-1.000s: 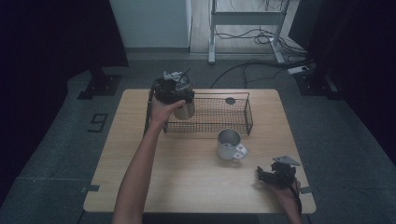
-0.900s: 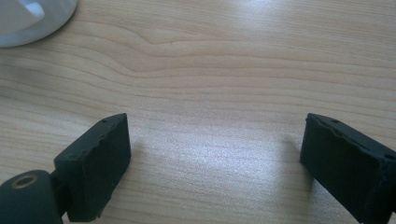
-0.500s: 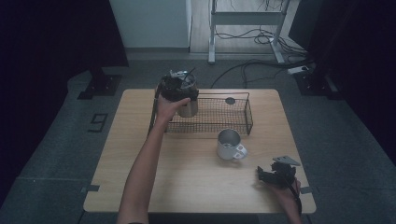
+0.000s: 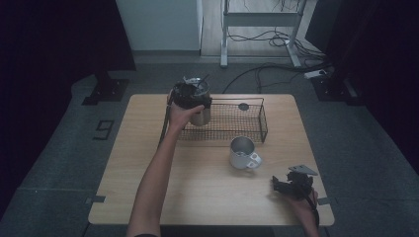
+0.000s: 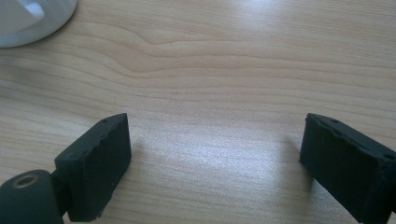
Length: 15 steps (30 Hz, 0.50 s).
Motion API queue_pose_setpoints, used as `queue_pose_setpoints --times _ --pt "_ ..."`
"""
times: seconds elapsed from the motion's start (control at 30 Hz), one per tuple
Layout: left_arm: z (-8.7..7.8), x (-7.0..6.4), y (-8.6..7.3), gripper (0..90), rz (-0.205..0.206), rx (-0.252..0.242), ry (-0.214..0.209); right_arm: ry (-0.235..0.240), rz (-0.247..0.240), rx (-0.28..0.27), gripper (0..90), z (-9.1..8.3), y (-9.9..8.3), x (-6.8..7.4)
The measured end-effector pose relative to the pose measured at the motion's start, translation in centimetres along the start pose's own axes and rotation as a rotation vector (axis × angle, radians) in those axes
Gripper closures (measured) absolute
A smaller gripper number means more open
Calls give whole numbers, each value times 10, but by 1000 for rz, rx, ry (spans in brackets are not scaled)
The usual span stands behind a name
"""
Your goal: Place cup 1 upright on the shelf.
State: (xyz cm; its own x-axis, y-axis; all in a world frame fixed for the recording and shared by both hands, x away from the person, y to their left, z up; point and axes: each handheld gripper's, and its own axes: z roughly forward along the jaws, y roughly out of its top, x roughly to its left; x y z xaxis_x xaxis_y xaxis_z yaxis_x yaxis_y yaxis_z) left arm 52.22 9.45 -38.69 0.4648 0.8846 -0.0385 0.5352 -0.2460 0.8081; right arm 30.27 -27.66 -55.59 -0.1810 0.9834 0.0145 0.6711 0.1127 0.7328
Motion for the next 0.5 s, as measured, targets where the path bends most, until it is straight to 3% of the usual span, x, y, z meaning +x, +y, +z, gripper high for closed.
queue_pose_setpoints --times 0.5 --pt "20 4 -16 40 -23 38 18 -1 1 0 86 0 0 0"
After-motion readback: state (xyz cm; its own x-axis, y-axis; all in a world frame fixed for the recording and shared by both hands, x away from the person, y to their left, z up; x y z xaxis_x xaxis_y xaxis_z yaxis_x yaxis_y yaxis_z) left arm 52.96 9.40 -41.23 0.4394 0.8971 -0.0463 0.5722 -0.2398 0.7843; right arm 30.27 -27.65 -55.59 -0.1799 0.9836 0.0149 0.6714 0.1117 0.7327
